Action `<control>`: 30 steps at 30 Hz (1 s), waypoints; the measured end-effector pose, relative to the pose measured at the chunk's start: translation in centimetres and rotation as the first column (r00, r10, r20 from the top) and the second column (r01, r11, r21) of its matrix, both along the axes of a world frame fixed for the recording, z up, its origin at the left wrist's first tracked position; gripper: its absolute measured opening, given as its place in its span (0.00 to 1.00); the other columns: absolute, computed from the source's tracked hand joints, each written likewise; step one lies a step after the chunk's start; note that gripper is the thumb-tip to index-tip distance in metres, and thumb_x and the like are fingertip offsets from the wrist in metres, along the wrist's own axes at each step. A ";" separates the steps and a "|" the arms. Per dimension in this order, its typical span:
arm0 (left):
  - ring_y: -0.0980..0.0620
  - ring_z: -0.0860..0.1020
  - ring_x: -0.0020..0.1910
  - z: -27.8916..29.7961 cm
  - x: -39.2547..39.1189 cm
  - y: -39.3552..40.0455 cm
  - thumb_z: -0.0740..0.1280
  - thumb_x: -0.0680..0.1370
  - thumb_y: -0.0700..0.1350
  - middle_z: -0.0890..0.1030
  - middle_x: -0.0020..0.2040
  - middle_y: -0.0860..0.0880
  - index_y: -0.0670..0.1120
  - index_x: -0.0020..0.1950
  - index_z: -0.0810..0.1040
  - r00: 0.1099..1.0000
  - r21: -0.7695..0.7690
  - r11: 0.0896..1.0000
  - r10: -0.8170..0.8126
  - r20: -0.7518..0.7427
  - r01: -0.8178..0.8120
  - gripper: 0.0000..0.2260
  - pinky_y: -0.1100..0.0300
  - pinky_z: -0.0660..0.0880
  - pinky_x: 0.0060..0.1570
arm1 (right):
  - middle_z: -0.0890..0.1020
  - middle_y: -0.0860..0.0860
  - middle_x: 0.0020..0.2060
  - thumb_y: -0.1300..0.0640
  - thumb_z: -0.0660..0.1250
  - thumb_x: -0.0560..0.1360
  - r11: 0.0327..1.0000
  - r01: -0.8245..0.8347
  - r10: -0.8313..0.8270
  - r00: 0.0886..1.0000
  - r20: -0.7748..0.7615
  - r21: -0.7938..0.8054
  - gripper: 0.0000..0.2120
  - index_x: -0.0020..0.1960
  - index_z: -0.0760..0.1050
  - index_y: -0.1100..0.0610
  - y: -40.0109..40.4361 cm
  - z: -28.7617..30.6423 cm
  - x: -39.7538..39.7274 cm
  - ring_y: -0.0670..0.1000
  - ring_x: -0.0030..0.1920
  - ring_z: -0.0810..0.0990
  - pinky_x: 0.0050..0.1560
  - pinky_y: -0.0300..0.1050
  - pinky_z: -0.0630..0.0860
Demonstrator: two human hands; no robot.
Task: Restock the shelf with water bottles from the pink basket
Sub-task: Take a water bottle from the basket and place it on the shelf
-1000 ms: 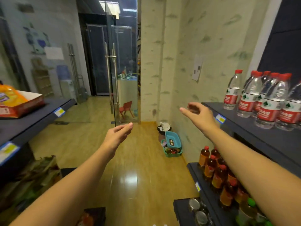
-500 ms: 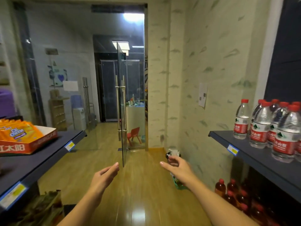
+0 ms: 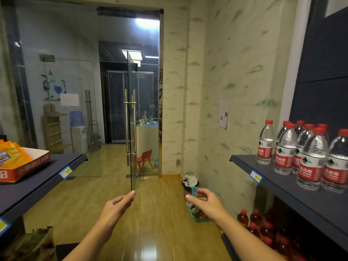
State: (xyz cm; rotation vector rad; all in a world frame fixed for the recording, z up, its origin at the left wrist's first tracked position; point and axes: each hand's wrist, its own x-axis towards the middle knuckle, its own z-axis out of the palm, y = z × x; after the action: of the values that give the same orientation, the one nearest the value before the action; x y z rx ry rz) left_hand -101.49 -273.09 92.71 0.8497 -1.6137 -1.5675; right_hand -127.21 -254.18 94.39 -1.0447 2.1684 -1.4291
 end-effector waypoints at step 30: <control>0.50 0.79 0.65 -14.4 -1.0 2.1 0.75 0.59 0.75 0.84 0.63 0.51 0.49 0.66 0.83 0.966 0.145 0.985 -0.126 0.225 0.094 0.44 0.48 0.72 0.72 | 0.78 0.53 0.65 0.43 0.78 0.70 0.964 0.021 -0.070 0.982 0.178 0.265 0.36 0.71 0.71 0.59 1.2 -13.4 0.9 0.50 0.64 0.77 0.59 0.39 0.73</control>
State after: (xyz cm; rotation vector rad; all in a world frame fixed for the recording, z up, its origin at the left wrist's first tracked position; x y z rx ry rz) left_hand -102.51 -271.01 78.36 1.0654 -1.7620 -1.7211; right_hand -126.32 -252.94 80.94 -0.7410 2.1815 -1.1646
